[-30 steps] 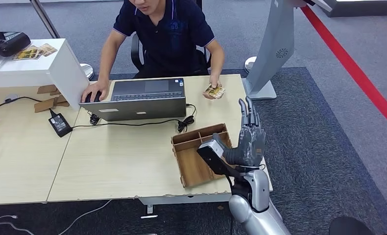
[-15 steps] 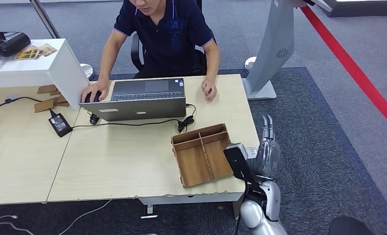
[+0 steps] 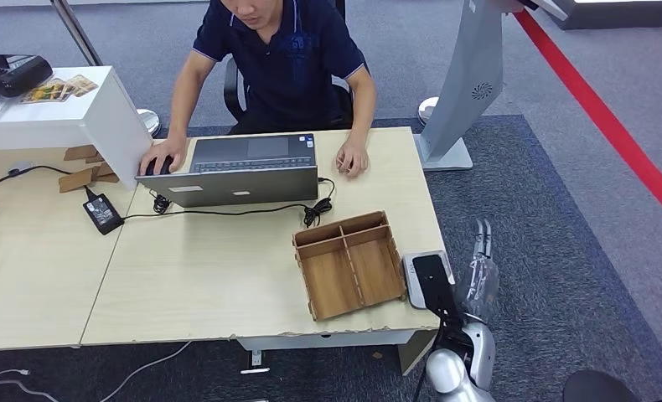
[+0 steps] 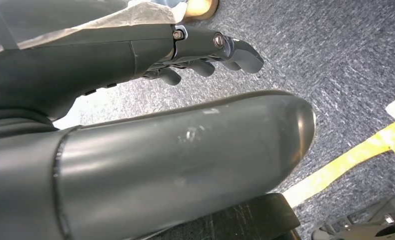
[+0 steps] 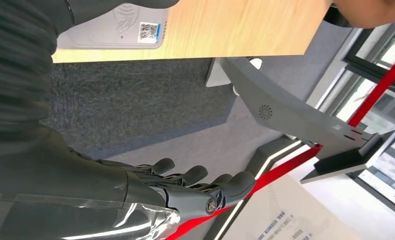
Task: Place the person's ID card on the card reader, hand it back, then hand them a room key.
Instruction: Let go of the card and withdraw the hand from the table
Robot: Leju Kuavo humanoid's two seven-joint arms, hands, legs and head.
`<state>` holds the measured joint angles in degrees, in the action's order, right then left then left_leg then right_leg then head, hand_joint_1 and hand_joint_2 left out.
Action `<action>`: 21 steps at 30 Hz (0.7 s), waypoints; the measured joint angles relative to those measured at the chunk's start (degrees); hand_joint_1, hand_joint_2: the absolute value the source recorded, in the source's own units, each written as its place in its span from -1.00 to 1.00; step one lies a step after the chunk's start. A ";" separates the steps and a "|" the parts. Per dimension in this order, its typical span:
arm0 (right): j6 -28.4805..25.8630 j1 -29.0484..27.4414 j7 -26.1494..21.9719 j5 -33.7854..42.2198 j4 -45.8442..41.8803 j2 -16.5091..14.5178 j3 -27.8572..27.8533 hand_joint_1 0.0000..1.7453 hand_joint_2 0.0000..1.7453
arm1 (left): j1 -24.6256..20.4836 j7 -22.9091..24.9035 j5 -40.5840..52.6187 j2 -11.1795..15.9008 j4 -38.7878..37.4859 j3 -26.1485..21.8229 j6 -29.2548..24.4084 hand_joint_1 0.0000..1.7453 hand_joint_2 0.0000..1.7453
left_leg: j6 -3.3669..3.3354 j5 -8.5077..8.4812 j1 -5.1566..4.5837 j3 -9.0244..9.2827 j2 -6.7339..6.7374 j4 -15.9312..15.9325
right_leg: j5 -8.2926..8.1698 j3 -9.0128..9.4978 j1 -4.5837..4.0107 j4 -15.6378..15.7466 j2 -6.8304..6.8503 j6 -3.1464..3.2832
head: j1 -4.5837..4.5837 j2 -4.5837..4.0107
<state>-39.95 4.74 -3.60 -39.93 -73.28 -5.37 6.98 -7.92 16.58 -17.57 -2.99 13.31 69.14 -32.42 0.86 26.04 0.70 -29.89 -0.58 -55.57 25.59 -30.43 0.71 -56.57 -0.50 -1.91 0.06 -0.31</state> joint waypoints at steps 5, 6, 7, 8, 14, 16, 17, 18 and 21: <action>0.00 -0.08 -0.05 -0.15 1.53 -0.16 -1.53 -1.00 1.00 | 0.00 0.14 0.27 0.00 0.00 -0.03 0.01 -1.00 -1.00 | 0.00 0.00 0.00 0.00 0.00 0.00 | 0.00 0.00 0.00 0.00 0.00 0.00 | 0.00 0.00; 0.00 -0.09 -0.09 -0.16 1.87 -0.19 -1.80 -1.00 1.00 | 0.00 0.18 0.33 0.00 0.00 -0.03 0.01 -1.00 -1.00 | 0.00 0.00 0.00 0.00 0.00 0.00 | 0.00 0.00 0.00 0.00 0.00 0.00 | 0.00 0.00; 0.00 -0.09 -0.16 -0.13 2.22 -0.23 -2.07 -1.00 1.00 | 0.00 0.22 0.38 0.00 0.00 -0.03 0.02 -1.00 -1.00 | 0.00 0.00 0.00 0.00 0.00 0.00 | 0.00 0.00 0.00 0.00 0.00 0.00 | 0.00 0.00; 0.00 -0.10 -0.28 -0.09 2.57 -0.29 -2.31 -1.00 1.00 | 0.00 0.26 0.42 0.00 0.00 -0.03 0.04 -1.00 -1.00 | 0.00 0.00 0.00 0.00 0.00 0.00 | 0.00 0.00 0.00 0.00 0.00 0.00 | 0.01 0.00; 0.00 -0.12 -0.92 -0.28 4.19 -0.74 -3.61 -1.00 1.00 | 0.00 0.43 0.73 0.01 0.00 -0.03 0.37 -1.00 -1.00 | 0.00 0.00 0.00 0.00 0.00 0.00 | 0.00 0.00 0.00 0.00 0.00 0.00 | 0.00 0.00; 0.00 -0.13 -1.19 -0.39 4.63 -0.97 -3.92 -1.00 1.00 | 0.00 0.43 0.85 0.01 0.00 -0.03 0.50 -1.00 -1.00 | 0.00 0.00 0.00 0.00 0.00 0.00 | 0.00 0.00 0.00 0.00 0.00 0.00 | 0.00 0.00; 0.00 -0.14 -1.31 -0.26 4.80 -1.07 -4.01 -1.00 1.00 | 0.00 0.43 0.87 0.01 0.00 -0.03 0.51 -1.00 -1.00 | 0.00 0.00 0.00 0.00 0.00 0.00 | 0.00 0.00 0.00 0.00 0.00 0.00 | 0.00 0.00; 0.00 -0.13 -1.39 0.06 4.98 -1.17 -4.07 -1.00 1.00 | 0.00 0.43 0.89 0.02 0.00 -0.03 0.52 -1.00 -1.00 | 0.00 0.00 0.00 0.00 0.00 0.00 | 0.00 0.00 0.00 0.00 0.00 0.00 | -0.01 0.00; 0.00 -0.13 -1.53 1.68 5.49 -1.41 -4.11 -1.00 1.00 | 0.00 0.42 0.88 0.02 0.00 -0.03 0.52 -1.00 -1.00 | 0.00 0.00 0.00 0.00 0.00 0.00 | 0.00 0.01 0.00 0.00 0.00 0.00 | -0.01 0.00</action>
<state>-39.95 4.61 -5.12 -38.24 -67.78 -6.78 2.86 -7.93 17.00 -16.69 -2.97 13.31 69.11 -31.90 0.86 26.04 0.70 -29.89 -0.58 -55.57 25.59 -30.42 0.71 -56.57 -0.50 -1.91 0.05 -0.31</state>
